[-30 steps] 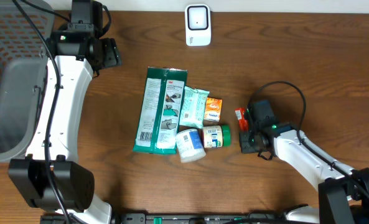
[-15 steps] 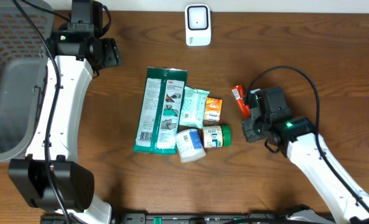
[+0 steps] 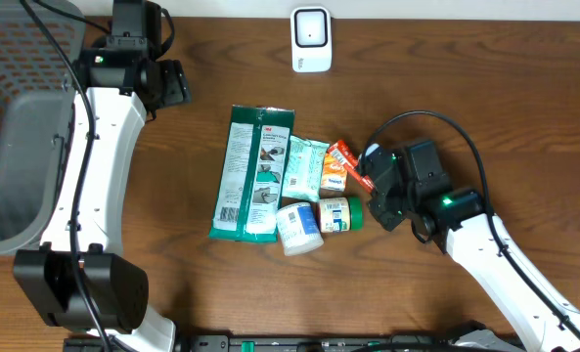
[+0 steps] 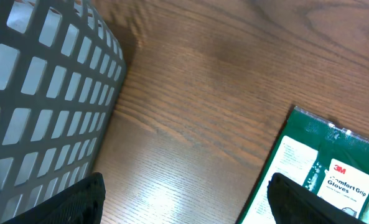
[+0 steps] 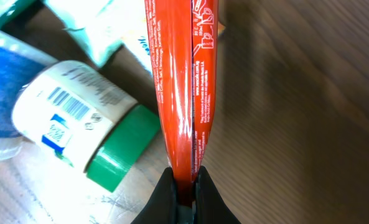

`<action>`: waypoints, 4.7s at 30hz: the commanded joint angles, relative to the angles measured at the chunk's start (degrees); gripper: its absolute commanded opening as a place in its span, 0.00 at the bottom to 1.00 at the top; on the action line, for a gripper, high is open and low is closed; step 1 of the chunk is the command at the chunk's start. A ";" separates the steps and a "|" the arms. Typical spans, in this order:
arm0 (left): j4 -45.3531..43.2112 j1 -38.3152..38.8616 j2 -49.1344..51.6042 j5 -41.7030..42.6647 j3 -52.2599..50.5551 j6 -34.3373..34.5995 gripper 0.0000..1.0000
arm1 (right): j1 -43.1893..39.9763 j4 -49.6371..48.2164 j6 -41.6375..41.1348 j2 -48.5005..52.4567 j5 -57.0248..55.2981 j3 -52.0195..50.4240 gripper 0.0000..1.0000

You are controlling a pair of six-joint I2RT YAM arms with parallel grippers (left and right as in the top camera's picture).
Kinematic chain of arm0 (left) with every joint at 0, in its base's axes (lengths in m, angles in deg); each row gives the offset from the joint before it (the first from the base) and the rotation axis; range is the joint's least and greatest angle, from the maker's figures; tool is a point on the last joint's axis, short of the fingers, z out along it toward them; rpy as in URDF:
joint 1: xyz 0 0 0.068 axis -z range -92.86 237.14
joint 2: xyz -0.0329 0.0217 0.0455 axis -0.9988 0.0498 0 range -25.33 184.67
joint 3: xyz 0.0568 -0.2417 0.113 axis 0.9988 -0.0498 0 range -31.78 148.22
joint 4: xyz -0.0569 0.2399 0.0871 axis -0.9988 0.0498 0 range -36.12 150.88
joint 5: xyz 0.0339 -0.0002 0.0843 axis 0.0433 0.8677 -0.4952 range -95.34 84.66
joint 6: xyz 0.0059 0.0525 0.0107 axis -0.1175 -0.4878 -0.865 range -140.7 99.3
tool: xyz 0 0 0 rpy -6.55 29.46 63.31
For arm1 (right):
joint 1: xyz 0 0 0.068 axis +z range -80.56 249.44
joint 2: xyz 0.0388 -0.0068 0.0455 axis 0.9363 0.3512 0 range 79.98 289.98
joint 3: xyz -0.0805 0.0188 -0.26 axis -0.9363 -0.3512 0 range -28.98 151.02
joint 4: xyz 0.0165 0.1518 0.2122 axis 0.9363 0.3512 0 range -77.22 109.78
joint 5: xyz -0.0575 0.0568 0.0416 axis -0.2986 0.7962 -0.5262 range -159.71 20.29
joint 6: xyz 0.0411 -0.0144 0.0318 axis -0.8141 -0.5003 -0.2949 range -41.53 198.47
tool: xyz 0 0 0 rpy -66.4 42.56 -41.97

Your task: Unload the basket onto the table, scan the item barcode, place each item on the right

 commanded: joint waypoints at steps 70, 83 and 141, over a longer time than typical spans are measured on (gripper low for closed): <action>0.17 0.00 0.26 -0.50 0.09 -0.26 0.83 | 4.59 -3.17 9.25 -0.72 -2.32 0.74 0.01; 0.17 0.00 0.26 -0.48 0.09 -0.28 0.83 | 4.52 -3.61 6.34 -0.72 -2.29 0.74 0.01; 0.17 0.00 0.26 -0.50 0.09 -0.28 0.83 | -1.49 -10.97 -12.46 -0.74 29.33 0.76 0.01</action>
